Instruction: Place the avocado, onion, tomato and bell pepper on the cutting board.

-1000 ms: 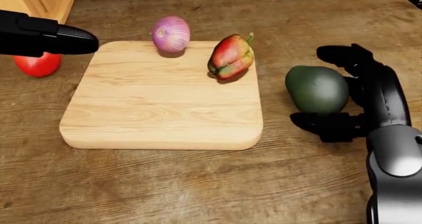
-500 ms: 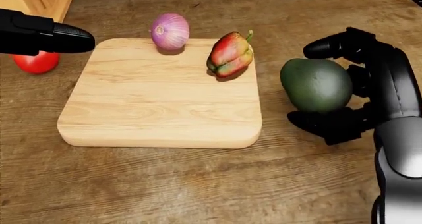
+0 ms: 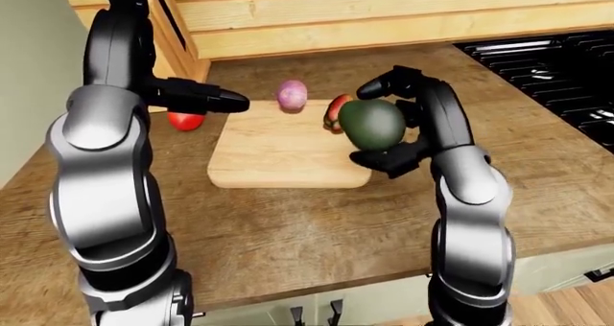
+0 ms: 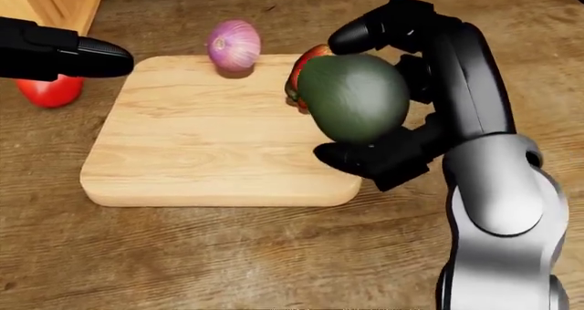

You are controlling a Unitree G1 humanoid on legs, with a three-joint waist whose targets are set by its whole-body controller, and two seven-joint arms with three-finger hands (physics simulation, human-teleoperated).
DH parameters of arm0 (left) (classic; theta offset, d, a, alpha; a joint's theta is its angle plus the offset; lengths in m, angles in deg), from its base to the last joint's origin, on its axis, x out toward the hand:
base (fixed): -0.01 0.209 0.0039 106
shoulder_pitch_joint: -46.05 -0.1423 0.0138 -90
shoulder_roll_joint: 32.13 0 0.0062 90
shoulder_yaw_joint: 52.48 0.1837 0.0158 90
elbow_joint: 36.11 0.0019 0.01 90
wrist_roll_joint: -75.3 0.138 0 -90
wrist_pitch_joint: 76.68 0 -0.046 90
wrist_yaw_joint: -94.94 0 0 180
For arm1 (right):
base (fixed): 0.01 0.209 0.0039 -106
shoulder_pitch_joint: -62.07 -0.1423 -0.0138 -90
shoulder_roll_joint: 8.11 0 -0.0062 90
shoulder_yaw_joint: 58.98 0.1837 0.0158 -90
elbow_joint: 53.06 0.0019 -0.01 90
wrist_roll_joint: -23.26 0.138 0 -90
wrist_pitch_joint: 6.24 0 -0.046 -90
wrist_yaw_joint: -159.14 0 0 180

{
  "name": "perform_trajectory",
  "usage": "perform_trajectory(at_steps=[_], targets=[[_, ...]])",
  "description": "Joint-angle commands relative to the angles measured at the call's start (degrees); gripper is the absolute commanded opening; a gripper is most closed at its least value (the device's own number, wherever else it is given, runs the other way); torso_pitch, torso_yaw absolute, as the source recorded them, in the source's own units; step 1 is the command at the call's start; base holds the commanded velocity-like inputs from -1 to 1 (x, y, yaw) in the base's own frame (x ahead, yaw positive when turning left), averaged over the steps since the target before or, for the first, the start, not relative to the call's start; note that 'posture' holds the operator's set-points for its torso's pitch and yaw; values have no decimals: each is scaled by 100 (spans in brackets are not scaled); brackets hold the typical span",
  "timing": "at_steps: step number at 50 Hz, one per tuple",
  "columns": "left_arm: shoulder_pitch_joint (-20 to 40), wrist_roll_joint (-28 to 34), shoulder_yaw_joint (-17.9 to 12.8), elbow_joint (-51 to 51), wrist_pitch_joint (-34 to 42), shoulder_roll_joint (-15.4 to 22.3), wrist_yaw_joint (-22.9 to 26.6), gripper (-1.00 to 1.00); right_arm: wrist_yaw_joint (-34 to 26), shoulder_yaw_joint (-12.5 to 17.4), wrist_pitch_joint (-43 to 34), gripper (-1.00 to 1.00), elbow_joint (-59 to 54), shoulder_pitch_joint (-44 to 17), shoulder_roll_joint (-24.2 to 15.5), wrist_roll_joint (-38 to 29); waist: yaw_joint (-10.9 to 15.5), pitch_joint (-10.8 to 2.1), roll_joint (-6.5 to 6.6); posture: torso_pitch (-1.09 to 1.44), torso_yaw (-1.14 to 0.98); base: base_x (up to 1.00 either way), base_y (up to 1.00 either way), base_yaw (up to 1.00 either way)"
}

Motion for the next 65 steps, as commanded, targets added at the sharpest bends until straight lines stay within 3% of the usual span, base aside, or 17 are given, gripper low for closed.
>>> perform_trajectory(at_steps=[1, 10, 32, 41, 49, 65], targets=[[79, 37, -21, -104, -176, 19, -34, 100, 191, 26, 291, -61, 22, -260, 44, -30, 4, -113, -21, 0, 0, 0, 0, 0], [155, 62, 15, -57, -170, -4, -30, 100, 516, -172, 266, -62, -174, -416, 433, 29, 14, -105, 4, 0, 0, 0, 0, 0], [60, 84, 10, -59, -255, -52, -27, 100, 542, -619, 205, -64, -136, -123, 994, -458, 11, -109, 49, 0, 0, 0, 0, 0], [23, 82, 9, -34, -311, -75, -54, 100, 593, -728, 343, -60, -328, 6, 1067, -548, 6, -119, 67, 0, 0, 0, 0, 0], [3, 81, 5, -32, -323, -65, -50, 100, 617, -714, 477, -40, -438, 131, 1118, -551, 2, -119, 82, 0, 0, 0, 0, 0], [87, 122, 24, -3, -299, -51, -9, 100, 552, -708, 431, -30, -378, 181, 1075, -565, 4, -115, 57, 0, 0, 0, 0, 0]])
